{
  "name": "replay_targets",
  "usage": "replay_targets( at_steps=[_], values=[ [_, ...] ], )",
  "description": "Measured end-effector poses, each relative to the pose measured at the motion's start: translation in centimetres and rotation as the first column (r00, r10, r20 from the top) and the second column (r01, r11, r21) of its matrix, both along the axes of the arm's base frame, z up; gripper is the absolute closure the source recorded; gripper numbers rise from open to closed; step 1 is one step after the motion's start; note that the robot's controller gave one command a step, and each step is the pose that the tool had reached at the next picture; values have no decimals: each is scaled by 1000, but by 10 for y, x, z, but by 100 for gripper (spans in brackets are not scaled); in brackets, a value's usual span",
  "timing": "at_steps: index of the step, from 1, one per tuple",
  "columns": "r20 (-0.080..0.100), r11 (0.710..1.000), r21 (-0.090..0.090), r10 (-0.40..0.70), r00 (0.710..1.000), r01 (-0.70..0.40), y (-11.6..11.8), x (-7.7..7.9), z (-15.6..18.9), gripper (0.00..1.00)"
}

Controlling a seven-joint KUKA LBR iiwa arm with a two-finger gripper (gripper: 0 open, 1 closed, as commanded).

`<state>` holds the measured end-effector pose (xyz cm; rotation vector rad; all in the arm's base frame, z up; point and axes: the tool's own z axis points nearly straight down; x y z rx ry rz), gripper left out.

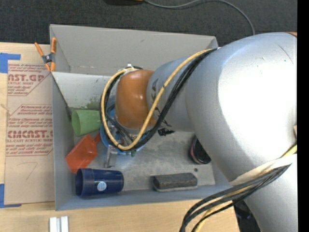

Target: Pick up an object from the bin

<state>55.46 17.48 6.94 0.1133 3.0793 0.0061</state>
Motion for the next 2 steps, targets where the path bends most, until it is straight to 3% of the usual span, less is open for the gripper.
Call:
replay_targets(
  at_steps=[1,2],
  values=[
    [27,992,3,130,991,-130,71,-74,2,0],
    [22,999,1,50,999,-50,66,-64,1,0]
  ],
)
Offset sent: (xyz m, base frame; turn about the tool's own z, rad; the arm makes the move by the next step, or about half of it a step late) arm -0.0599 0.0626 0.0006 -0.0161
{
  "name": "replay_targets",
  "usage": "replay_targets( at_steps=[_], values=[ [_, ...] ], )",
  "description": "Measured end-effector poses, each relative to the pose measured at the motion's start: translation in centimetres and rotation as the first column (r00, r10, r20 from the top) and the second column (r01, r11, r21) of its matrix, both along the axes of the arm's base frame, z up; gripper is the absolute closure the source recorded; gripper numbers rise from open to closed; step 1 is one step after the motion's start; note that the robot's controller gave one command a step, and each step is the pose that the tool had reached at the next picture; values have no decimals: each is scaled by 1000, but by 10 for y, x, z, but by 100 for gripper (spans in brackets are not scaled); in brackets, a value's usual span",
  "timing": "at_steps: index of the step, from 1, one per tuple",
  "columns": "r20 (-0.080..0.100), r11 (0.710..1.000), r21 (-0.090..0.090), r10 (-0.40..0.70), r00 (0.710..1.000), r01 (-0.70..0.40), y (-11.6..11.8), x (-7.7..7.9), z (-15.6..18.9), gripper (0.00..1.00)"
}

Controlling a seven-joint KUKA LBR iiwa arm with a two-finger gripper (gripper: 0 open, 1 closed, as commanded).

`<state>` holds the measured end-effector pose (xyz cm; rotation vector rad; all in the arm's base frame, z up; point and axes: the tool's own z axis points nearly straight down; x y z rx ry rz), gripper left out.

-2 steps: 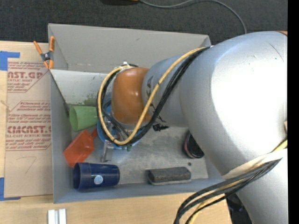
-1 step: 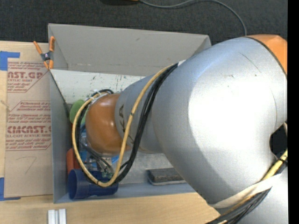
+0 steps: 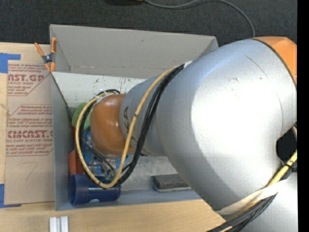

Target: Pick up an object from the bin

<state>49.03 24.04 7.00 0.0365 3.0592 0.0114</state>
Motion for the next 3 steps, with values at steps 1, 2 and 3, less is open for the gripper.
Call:
replay_targets(
  at_steps=[1,2,3],
  values=[
    [-1,994,-5,110,994,-110,4,72,2,100],
    [-1,994,-5,110,994,-110,4,72,2,100],
    [18,916,-39,400,916,-399,3,31,5,100]
  ],
)
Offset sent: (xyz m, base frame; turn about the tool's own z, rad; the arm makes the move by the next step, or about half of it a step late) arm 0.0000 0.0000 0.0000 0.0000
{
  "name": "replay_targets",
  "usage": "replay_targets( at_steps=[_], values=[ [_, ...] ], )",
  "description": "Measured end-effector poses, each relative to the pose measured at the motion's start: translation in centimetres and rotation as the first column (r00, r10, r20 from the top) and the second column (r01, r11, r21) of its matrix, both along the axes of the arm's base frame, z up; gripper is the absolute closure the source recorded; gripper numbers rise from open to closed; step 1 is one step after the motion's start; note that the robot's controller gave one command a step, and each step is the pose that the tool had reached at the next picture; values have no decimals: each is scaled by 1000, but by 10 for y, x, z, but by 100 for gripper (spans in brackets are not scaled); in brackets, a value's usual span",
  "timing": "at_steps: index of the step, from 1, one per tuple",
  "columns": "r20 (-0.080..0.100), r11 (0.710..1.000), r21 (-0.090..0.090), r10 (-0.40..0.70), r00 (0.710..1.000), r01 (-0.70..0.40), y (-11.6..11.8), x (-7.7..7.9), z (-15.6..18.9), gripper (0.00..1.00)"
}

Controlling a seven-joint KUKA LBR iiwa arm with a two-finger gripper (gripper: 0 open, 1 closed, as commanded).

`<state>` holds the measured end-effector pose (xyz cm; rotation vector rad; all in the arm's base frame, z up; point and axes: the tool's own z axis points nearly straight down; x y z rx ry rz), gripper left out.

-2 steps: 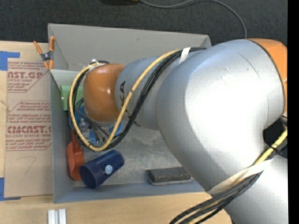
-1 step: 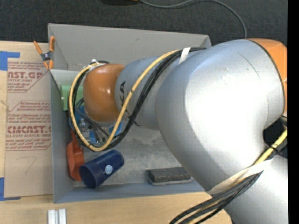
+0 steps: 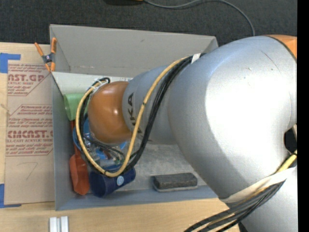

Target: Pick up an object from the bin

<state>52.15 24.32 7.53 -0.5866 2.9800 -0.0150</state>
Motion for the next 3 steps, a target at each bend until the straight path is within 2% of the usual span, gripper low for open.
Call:
replay_targets(
  at_steps=[1,2,3],
  values=[
    [-3,999,-6,40,999,-40,-2,-20,0,100],
    [13,945,-46,324,946,-323,-9,-30,0,100],
    [-4,910,-61,411,912,-411,-9,-22,-2,100]
  ],
)
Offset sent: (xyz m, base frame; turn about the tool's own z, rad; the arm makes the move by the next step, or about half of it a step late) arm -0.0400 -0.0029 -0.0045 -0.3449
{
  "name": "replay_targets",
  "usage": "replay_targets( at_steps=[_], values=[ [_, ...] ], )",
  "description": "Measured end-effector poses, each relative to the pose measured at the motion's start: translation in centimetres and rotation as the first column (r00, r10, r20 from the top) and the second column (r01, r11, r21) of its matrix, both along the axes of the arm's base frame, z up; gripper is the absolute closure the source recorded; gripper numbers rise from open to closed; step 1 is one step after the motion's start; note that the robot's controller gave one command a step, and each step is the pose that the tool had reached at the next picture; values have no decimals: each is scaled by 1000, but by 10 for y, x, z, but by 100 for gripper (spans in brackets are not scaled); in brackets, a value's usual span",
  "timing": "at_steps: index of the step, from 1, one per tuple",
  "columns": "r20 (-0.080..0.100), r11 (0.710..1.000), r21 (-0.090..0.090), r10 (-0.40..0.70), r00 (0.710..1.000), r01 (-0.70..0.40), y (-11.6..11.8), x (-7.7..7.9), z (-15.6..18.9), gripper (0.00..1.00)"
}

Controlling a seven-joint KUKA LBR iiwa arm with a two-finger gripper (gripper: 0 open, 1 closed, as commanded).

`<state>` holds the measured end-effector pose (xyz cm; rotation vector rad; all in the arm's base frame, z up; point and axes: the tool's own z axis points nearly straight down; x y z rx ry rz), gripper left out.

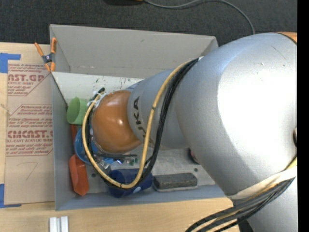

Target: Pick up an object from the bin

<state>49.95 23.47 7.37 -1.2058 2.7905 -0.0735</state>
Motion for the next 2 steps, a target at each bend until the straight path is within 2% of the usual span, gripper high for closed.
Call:
replay_targets(
  at_steps=[1,2],
  values=[
    [24,967,-23,253,967,-252,-16,-7,2,100],
    [8,982,32,-185,983,184,-59,-10,13,100]
  ],
)
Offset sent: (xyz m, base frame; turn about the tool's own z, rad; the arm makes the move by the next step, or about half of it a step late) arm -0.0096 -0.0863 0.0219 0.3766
